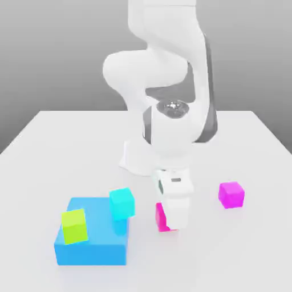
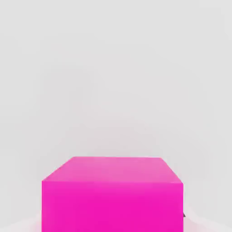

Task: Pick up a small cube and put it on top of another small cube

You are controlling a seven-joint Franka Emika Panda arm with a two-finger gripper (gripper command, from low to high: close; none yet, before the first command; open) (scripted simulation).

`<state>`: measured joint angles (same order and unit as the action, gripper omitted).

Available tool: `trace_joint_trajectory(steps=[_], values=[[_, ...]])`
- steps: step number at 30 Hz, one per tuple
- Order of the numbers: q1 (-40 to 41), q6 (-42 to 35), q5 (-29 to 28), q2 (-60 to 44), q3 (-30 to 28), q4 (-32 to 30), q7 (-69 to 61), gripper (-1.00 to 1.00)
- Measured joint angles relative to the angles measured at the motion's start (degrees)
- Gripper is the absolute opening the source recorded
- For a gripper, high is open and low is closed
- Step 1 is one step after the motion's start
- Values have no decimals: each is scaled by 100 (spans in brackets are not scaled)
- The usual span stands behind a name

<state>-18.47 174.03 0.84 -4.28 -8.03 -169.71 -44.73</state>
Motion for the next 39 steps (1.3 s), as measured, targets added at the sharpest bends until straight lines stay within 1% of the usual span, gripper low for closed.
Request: trace_joint_trajectory(steps=[3,6,9,13,29,31,35,39], values=[[69,-398,-352,484,-65,-90,228,-100],[79,-740,-397,867,-39,-116,247,-100],[127,-1045,-325,807,-51,369,507,-100],[460,-1495,-487,748,-140,1001,1136,-100],[1887,-3211,-1723,681,-641,3123,3958,-100],[2027,-3320,-1491,881,-743,2919,3868,-100],[2042,-3401,-690,1289,-1073,2215,3306,-100],[1965,-2793,-242,807,-1170,1990,2981,-100]])
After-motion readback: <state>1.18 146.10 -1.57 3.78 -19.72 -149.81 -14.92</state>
